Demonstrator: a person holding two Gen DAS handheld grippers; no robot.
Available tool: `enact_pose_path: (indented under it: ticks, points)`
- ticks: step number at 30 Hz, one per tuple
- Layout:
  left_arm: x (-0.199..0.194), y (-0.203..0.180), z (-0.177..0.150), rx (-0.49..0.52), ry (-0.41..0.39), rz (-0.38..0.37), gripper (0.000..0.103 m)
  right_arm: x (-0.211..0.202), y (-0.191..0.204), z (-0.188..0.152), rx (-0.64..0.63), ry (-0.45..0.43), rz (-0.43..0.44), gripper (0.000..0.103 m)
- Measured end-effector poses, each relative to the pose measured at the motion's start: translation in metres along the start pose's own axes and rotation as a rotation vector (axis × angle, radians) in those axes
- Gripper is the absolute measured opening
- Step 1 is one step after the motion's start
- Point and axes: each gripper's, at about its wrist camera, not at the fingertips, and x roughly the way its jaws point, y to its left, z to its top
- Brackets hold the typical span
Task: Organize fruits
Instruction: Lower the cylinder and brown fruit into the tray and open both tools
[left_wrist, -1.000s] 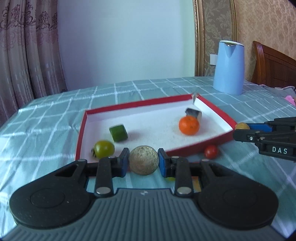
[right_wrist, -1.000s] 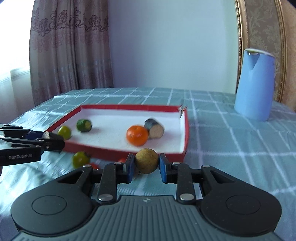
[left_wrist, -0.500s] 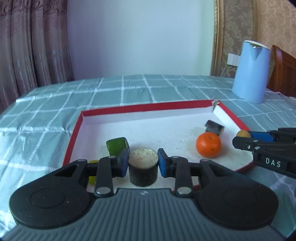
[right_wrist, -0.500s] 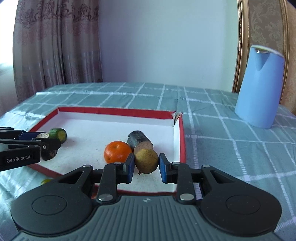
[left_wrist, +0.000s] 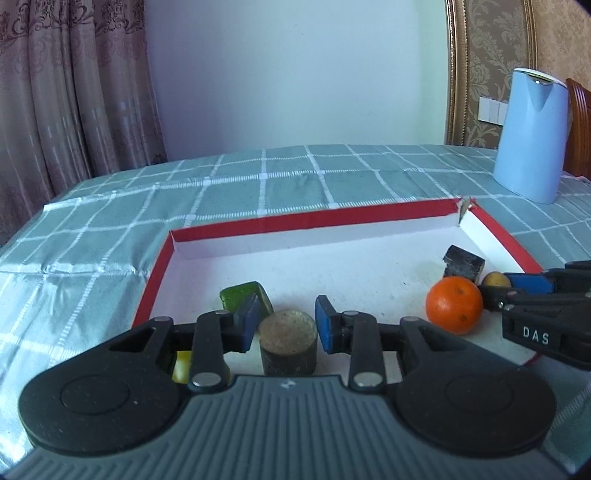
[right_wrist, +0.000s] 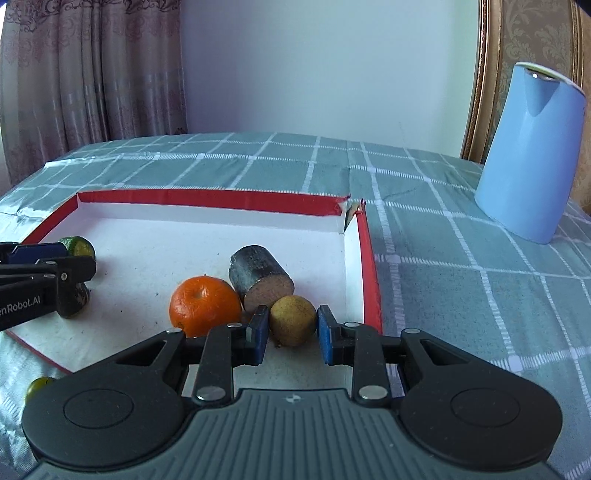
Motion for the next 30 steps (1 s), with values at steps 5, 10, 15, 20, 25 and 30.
enact_pose_path:
  ticks: [5, 10, 15, 20, 25, 30]
  points:
    - [0.001, 0.000, 0.000, -0.005, -0.011, 0.023, 0.063, 0.001, 0.001, 0.000, 0.003, -0.004, -0.001, 0.027]
    - [0.003, 0.007, 0.000, -0.042, -0.002, 0.033, 0.078, 0.002, -0.002, -0.001, 0.021, 0.005, 0.009, 0.040]
    - [0.005, 0.009, -0.001, -0.046, 0.000, 0.047, 0.087, 0.000, 0.000, -0.001, 0.010, -0.010, 0.004, 0.045]
    - [0.003, 0.010, -0.001, -0.055, -0.002, 0.048, 0.094, -0.008, -0.003, -0.002, 0.029, -0.059, 0.003, 0.066]
    - [0.001, 0.012, -0.002, -0.064, -0.009, 0.049, 0.100, -0.013, -0.006, -0.002, 0.053, -0.078, 0.024, 0.074]
    - [-0.002, 0.013, -0.004, -0.066, -0.018, 0.041, 0.103, -0.017, -0.005, -0.004, 0.050, -0.096, 0.022, 0.074]
